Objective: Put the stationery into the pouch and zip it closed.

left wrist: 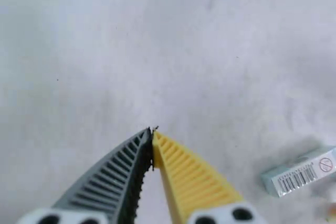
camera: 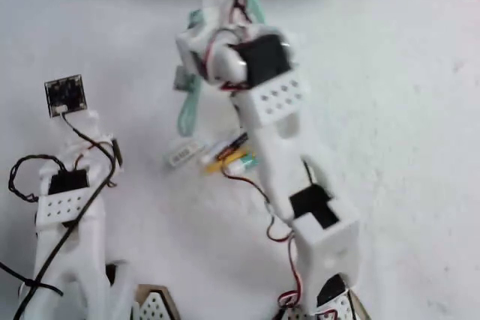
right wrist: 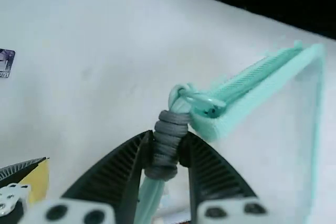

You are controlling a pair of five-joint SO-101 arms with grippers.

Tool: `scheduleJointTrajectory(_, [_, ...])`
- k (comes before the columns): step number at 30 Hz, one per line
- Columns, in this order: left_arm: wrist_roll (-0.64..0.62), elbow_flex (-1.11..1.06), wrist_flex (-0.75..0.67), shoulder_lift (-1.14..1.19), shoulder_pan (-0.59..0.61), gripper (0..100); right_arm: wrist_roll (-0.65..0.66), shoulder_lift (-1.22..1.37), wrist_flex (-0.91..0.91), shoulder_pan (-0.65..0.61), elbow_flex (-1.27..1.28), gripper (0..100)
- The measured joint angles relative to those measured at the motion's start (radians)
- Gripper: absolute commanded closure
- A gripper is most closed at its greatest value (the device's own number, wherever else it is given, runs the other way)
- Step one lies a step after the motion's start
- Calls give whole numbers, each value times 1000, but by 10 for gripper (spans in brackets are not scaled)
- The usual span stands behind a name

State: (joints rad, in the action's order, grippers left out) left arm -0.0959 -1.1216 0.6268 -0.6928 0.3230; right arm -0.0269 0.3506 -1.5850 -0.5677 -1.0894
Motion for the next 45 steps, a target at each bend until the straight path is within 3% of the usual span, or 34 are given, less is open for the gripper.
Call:
scheduleJointTrajectory(12, [0, 0, 0, 0, -66, 976, 129, -207, -112, 127, -38, 982])
scheduleJointTrajectory(18, [0, 0, 0, 0, -87, 842, 135, -319, -114, 178, -38, 982])
scheduleJointTrajectory(23, [0, 0, 40, -31, -129, 831, 135, -394, -115, 176, -38, 982])
scheduleJointTrajectory(29, [8, 0, 227, -262, -186, 827, 135, -410, -115, 180, -38, 982])
scheduleJointTrajectory(34, [92, 0, 338, -555, -279, 826, 135, -420, -115, 173, 44, 982])
scheduleJointTrajectory(39, [107, 0, 373, -779, -385, 826, 135, -419, -115, 175, 190, 982])
scheduleJointTrajectory(45, [107, 0, 373, -822, -473, 801, 135, -460, -115, 158, 351, 982])
